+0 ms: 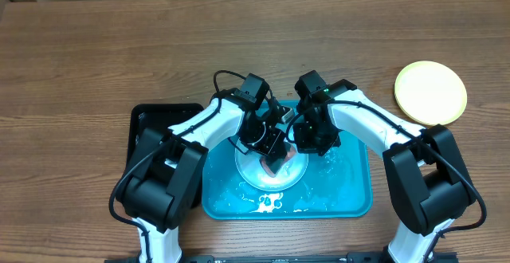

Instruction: Clean dirty plates on tray and stack at the side

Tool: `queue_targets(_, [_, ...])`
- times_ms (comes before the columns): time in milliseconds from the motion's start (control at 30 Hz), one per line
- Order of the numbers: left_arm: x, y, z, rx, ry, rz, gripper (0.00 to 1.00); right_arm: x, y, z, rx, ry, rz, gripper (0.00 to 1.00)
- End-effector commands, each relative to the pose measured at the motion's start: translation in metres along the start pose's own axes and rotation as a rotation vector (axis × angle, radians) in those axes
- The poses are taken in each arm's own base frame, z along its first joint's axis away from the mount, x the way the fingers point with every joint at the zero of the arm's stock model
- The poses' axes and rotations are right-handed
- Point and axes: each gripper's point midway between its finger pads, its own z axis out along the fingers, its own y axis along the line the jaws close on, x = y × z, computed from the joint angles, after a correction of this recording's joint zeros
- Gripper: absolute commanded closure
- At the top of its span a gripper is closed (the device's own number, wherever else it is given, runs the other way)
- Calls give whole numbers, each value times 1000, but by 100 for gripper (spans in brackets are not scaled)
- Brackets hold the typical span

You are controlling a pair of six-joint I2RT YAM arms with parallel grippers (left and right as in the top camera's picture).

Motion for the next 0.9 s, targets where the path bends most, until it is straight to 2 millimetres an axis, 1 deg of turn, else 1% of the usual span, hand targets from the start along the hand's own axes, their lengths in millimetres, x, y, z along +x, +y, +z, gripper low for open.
queue_targets(0, [12,-3,14,32,44,11,96,-2,11,-2,-48,-9,-8,96])
queue_targets(100, [14,37,9,-194,39,-151,96,-2,11,-2,-48,-8,-8,96])
queue_targets(200, [20,76,-6,-406,20,-289,96,-2,11,-2,-47,-8,-8,96])
queue_targets(267, [28,103,-22,-556,9,-393,96,-1,11,-2,-47,-8,-8,96])
queue_targets(333, [38,123,-39,-686,7,-466,96,-1,11,-2,-47,-8,-8,96])
queue_targets(400, [47,137,-56,-798,12,-518,96,-1,11,-2,-47,-8,-8,96])
queue_targets(500, [57,150,-79,-940,18,-571,96,-1,11,-2,-46,-8,-8,96])
queue_targets(667, [65,157,-109,-1109,11,-625,96,-1,10,-2,-43,-6,-7,96])
queue_targets(800, [69,160,-125,-1197,-2,-653,96,-1,10,-2,-43,-6,-7,96])
queue_targets(867, [71,159,-126,-1203,8,-656,96,-1,10,-2,-42,-6,-8,96])
